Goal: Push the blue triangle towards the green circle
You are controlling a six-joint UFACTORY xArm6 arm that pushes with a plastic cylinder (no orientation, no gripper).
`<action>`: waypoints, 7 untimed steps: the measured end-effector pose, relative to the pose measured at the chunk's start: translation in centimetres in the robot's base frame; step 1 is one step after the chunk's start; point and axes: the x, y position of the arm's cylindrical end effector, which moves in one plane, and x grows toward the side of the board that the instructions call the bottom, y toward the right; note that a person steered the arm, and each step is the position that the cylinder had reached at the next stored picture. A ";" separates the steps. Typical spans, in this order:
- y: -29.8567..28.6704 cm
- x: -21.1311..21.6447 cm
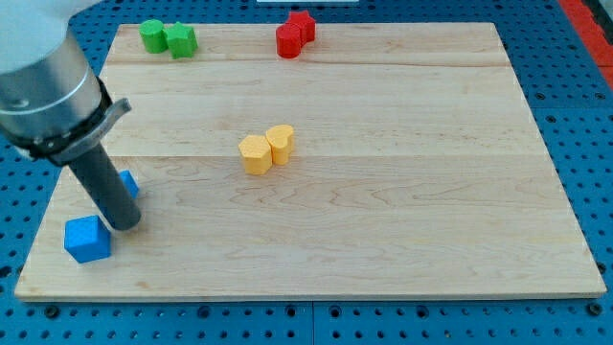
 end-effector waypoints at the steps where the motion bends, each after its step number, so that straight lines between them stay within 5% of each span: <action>1: -0.3 -3.4; 4: -5.0 -3.8; 7: -4.9 -12.9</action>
